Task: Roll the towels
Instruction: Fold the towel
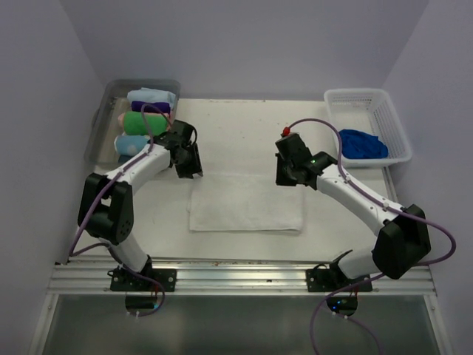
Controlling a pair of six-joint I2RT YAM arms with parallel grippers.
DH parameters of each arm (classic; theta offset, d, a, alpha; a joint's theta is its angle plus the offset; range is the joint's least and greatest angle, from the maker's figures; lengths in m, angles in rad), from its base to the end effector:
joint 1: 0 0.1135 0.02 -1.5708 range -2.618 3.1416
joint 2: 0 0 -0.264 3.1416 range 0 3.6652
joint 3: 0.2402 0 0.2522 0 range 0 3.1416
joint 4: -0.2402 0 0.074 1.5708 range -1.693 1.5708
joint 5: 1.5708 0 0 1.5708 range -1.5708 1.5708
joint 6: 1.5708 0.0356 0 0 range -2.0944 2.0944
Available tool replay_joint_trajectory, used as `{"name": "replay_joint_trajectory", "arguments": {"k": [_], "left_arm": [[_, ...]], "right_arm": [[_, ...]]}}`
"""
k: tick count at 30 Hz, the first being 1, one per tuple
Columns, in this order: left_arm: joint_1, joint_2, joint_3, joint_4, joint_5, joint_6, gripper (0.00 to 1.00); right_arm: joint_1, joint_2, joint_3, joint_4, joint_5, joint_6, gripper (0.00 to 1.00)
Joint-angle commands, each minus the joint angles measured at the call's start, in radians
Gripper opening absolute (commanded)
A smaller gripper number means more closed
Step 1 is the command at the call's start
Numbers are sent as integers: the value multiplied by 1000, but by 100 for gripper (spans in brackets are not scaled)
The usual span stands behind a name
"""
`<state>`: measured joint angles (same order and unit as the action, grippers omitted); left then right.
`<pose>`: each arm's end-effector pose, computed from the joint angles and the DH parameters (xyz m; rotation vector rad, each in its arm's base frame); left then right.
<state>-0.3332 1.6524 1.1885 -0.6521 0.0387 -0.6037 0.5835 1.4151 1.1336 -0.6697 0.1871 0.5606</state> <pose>0.3167 -0.1111 0.2222 -0.3565 2.7104 -0.3328 0.2493 0.1566 0.2752 0.0467 2.5135 0.2372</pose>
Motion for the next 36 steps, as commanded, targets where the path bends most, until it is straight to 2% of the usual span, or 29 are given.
{"name": "replay_joint_trajectory", "arguments": {"k": [1,10,15,19,22,24,25,27,28,31,36], "left_arm": [[11,75,74,22,-29,30,42],[11,98,114,-20,-72,25,43],[11,106,120,-17,-45,36,41],[11,107,120,-6,9,50,22],[11,110,141,-20,26,56,18],[13,113,160,-50,-9,51,27],[13,107,166,-69,-23,44,39],[11,87,158,-72,-66,38,53],[11,70,145,-72,-74,35,64],[11,64,117,-70,-77,35,65],[11,87,77,-40,-43,33,53]], "right_arm": [[1,7,14,-8,-11,-11,11],[1,22,8,-8,20,-13,13],[1,44,3,-8,35,-8,14],[-1,41,-5,-8,43,-4,14],[-4,36,-6,-10,49,-4,15],[-10,38,-8,-13,54,-5,15],[-11,36,-8,-14,54,-5,16],[-14,33,-11,-16,57,-7,17],[-16,31,-14,-16,55,-7,17],[-17,33,-18,-14,55,-7,18],[-17,36,-17,-16,51,-5,18]]}}
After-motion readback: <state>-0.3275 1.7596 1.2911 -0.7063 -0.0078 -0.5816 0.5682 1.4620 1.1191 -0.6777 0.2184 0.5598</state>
